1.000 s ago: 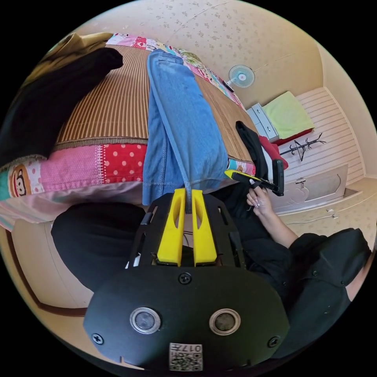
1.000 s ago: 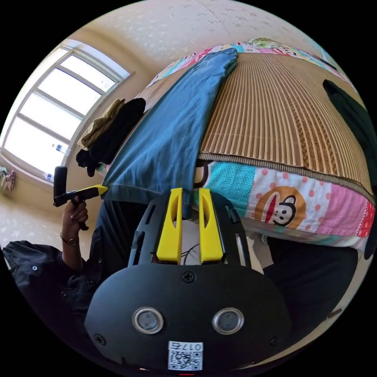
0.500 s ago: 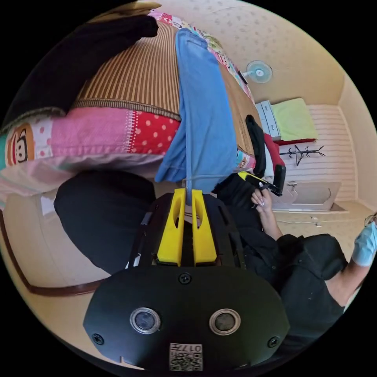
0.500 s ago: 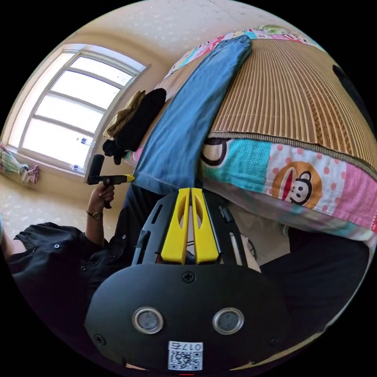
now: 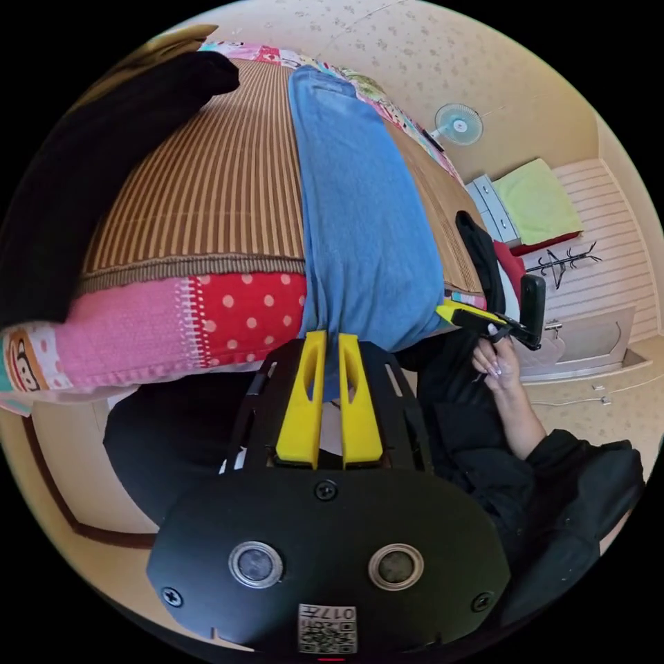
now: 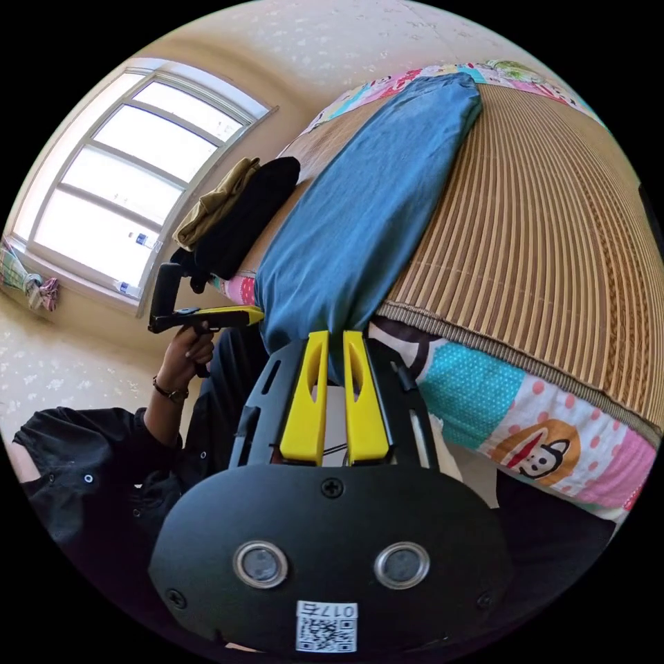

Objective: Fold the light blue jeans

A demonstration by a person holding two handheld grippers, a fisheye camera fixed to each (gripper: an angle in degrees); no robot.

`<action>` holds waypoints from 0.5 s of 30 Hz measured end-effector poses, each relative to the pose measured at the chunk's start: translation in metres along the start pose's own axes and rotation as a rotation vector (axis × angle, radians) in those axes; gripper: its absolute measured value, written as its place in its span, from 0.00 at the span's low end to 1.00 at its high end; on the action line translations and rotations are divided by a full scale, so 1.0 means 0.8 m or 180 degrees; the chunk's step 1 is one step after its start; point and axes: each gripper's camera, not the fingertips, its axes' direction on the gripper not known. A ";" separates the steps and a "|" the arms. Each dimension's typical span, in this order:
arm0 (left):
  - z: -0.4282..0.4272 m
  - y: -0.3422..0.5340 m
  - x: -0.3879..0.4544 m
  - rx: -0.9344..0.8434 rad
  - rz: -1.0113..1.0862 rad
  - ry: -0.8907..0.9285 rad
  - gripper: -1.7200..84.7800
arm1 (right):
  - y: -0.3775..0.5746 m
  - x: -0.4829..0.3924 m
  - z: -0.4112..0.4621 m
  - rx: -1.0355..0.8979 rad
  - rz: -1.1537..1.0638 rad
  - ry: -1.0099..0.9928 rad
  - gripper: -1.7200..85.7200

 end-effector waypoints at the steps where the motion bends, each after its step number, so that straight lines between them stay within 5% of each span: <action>1: 0.004 0.004 0.005 0.0059 0.0019 -0.0023 0.03 | 0.002 0.001 -0.002 -0.0012 -0.0017 -0.0004 0.06; 10: 0.063 0.029 0.055 -0.1375 0.0502 0.0244 0.02 | 0.072 0.008 -0.010 -0.1225 -0.0285 0.0187 0.04; 15: 0.018 0.010 0.036 -0.0617 0.0340 0.0418 0.05 | 0.071 0.056 -0.063 -0.0499 0.0211 -0.0231 0.05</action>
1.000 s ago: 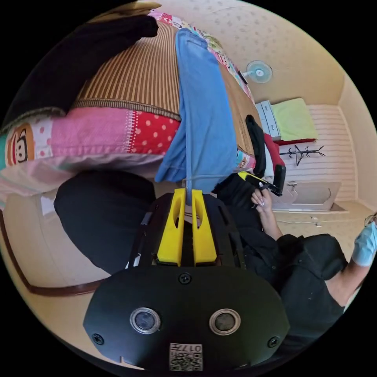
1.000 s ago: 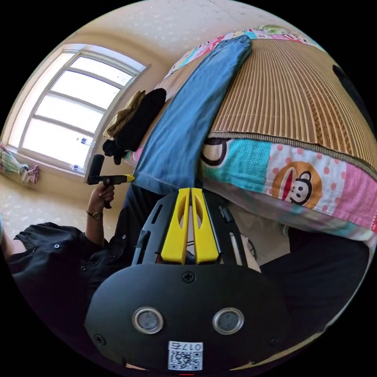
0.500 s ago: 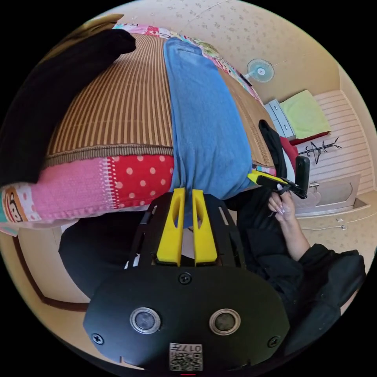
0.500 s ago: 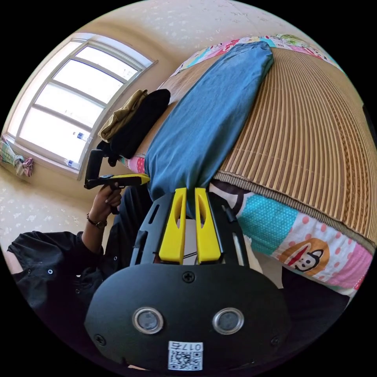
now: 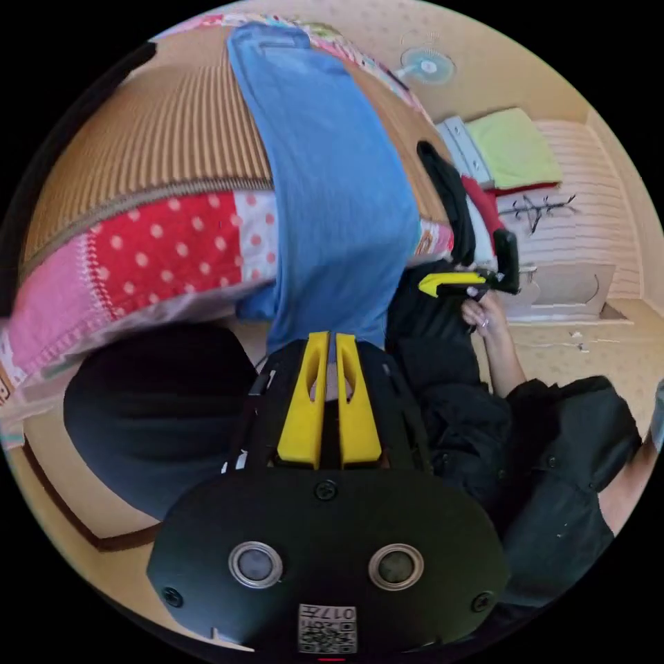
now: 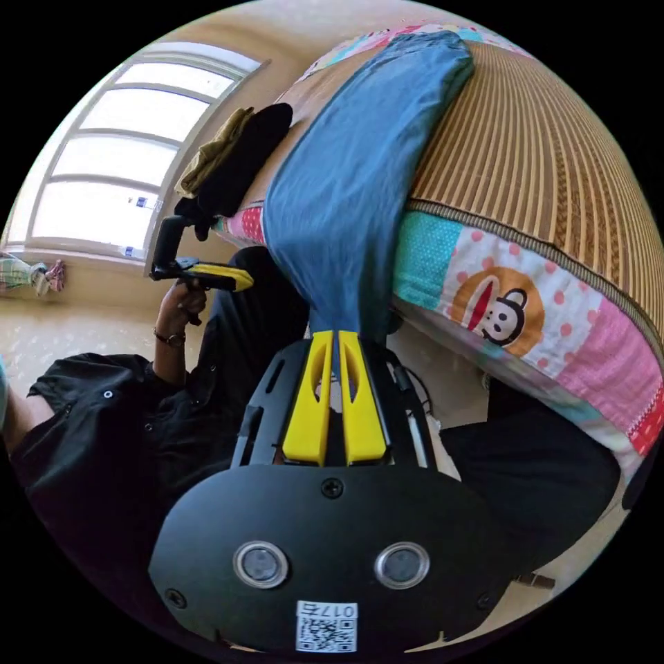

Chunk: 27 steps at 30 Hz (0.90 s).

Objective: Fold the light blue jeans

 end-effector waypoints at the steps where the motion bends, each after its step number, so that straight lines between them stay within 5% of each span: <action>1: -0.022 -0.003 -0.005 0.0372 -0.0010 0.0087 0.06 | -0.002 0.005 -0.009 0.0131 0.0032 -0.0050 0.05; 4: -0.061 -0.020 -0.018 0.1000 -0.0014 0.0316 0.10 | -0.018 0.023 -0.056 0.0846 0.0085 -0.0046 0.07; 9: -0.086 -0.068 -0.038 0.1525 -0.0134 -0.0134 0.15 | -0.060 0.057 -0.078 0.1242 0.0242 0.0144 0.11; 16: -0.058 -0.088 -0.093 0.1476 -0.0463 0.0615 0.17 | -0.049 0.077 -0.047 0.1238 0.0376 -0.0391 0.13; 27: -0.054 -0.111 -0.130 0.1242 -0.0545 0.0746 0.04 | -0.080 0.136 -0.060 0.1053 0.0545 -0.0965 0.08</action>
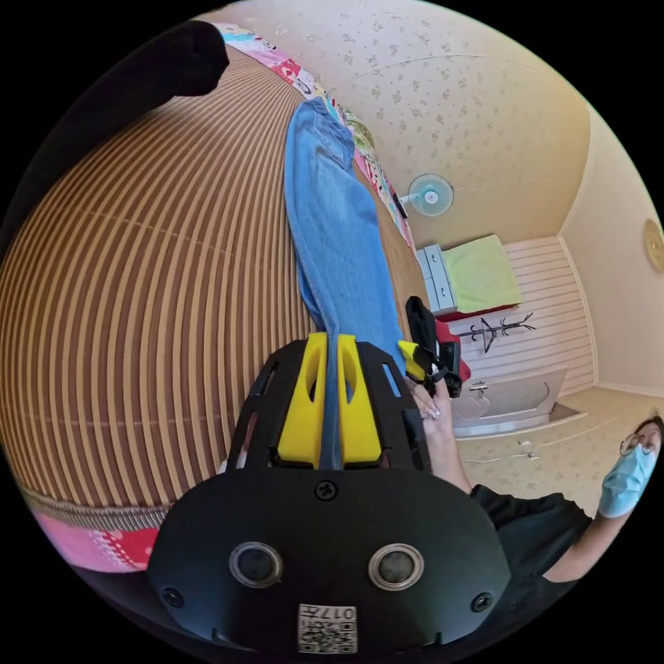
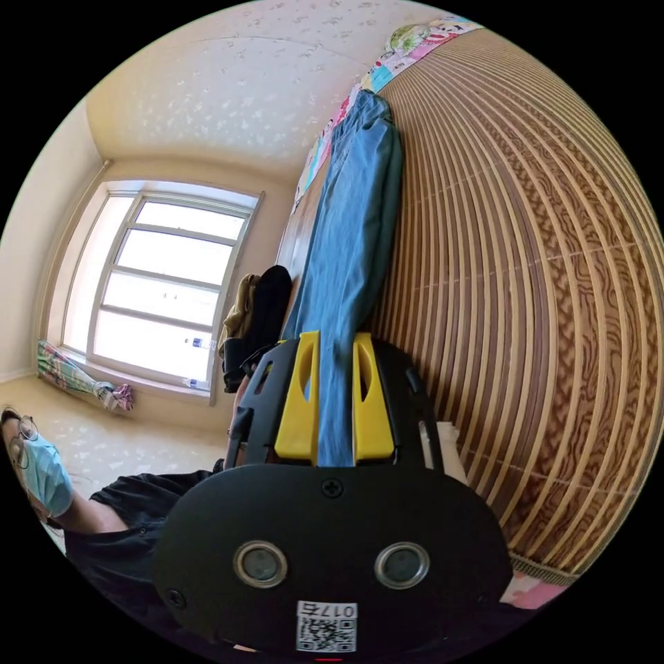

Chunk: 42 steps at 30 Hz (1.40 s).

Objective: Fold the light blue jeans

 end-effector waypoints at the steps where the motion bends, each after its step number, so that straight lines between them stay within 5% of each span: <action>1: -0.003 0.002 -0.005 -0.0025 -0.0012 0.0084 0.03 | -0.002 -0.001 0.001 -0.0066 -0.0015 0.0018 0.08; 12: -0.143 0.104 0.072 0.0433 0.1124 0.1311 0.01 | 0.098 -0.104 -0.128 -0.0021 -0.1113 -0.0805 0.03; 25: -0.368 0.182 0.437 0.1486 0.3333 0.2052 0.01 | 0.187 -0.438 -0.363 0.0832 -0.3317 -0.1441 0.04; 32: -0.386 0.084 0.536 0.1590 0.3203 0.1054 0.01 | 0.120 -0.542 -0.414 0.1235 -0.2966 -0.0293 0.04; 37: -0.314 -0.059 0.485 0.1192 0.2298 0.0913 0.01 | -0.020 -0.500 -0.372 0.1270 -0.2380 0.0554 0.03; 42: -0.256 -0.146 0.429 0.1213 0.1971 0.0459 0.01 | -0.134 -0.442 -0.321 0.1034 -0.1865 0.0679 0.04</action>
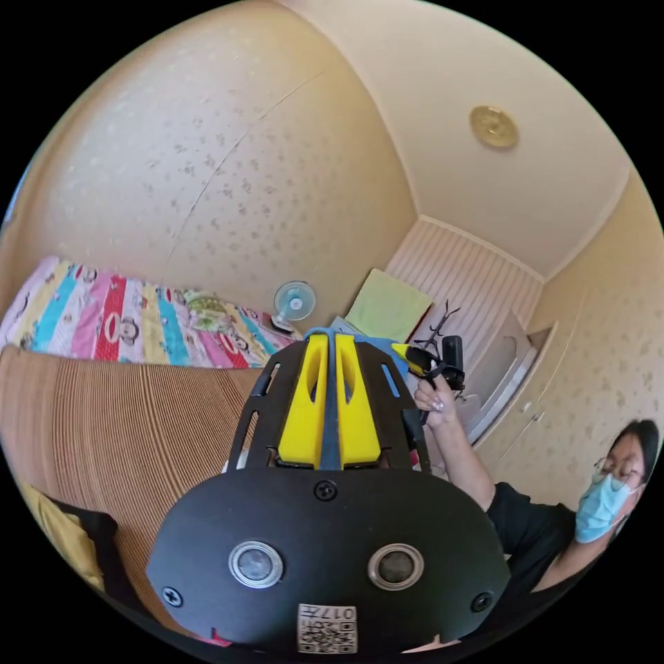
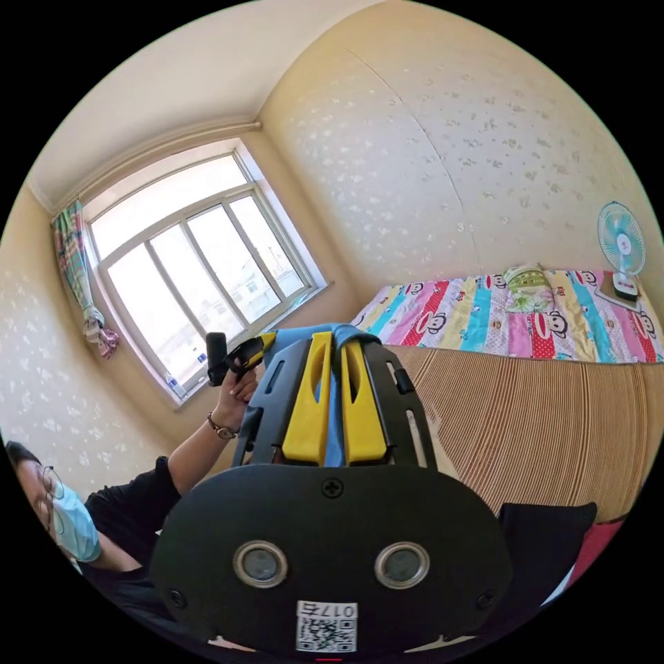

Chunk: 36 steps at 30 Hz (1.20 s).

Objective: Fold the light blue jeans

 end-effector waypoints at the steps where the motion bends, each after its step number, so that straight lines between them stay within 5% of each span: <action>1: 0.011 0.010 -0.028 -0.0051 -0.0224 0.0102 0.01 | 0.005 0.019 0.021 -0.0115 0.0106 0.0046 0.04; 10: 0.054 0.260 -0.101 -0.1139 -0.0470 0.0335 0.01 | 0.231 0.094 0.095 -0.1122 0.0232 -0.0177 0.04; 19: 0.061 0.522 -0.069 -0.2001 -0.0990 0.0601 0.02 | 0.499 0.130 0.086 -0.1745 0.1173 -0.0519 0.05; 22: 0.054 0.539 -0.085 -0.1905 -0.1230 0.0275 0.05 | 0.505 0.135 0.106 -0.1942 0.1279 -0.0259 0.06; 26: 0.012 0.518 -0.104 -0.1017 -0.1381 0.0180 0.10 | 0.465 0.144 0.098 -0.1603 0.1223 0.0214 0.10; 36: 0.089 0.449 -0.124 -0.0972 -0.0946 -0.0724 0.21 | 0.413 0.243 0.156 -0.0710 0.1347 0.0333 0.16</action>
